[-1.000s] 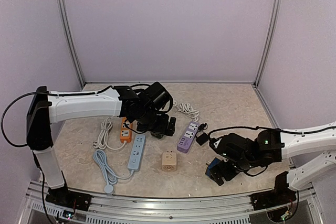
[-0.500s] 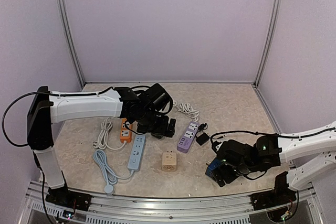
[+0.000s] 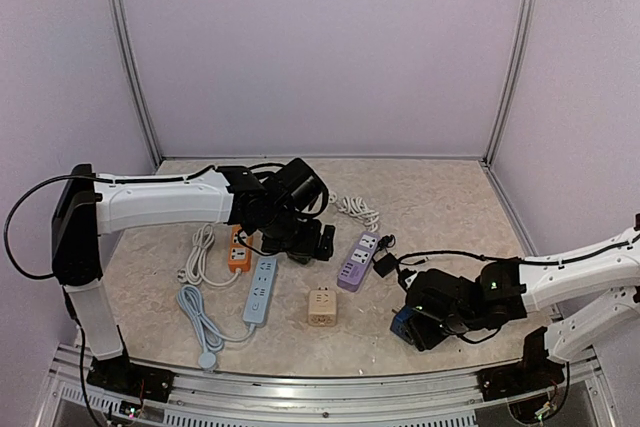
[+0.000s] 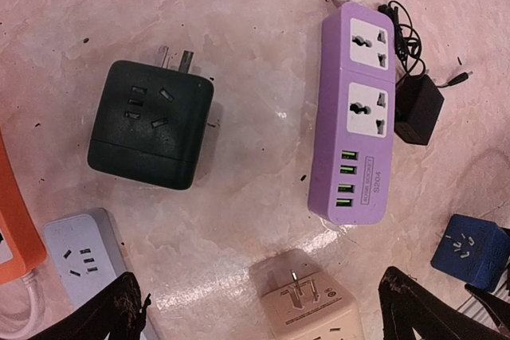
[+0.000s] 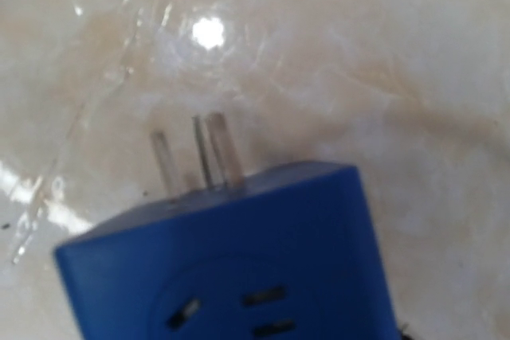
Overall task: Insert the plug
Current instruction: Pick up the plug from the corner of the board.
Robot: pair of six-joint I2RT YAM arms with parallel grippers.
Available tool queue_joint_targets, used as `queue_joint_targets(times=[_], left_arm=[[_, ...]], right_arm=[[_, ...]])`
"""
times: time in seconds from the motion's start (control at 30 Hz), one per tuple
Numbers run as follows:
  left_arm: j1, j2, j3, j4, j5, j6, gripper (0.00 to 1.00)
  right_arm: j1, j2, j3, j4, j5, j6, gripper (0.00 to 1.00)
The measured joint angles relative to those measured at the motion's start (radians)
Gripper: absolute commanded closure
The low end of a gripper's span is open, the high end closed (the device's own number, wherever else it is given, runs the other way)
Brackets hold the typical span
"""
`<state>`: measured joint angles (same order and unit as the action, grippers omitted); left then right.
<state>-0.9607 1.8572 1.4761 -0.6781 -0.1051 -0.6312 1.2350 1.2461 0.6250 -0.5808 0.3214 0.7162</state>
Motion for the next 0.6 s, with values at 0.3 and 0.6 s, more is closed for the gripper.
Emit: queue_joint_targets(times=[0.3,0.6], left_arm=[[0.000,-0.001,-0.036,0.025,0.007,0.013,0.01],[-0.037,-0.115,-0.076,0.094,0.051,0.113,0.01]], right_arm=[[0.000,-0.059,-0.018,0.019,-0.020,-0.039,1.00],[0.000,-0.521,-0.021,0.082,-0.121,-0.150,1.00]])
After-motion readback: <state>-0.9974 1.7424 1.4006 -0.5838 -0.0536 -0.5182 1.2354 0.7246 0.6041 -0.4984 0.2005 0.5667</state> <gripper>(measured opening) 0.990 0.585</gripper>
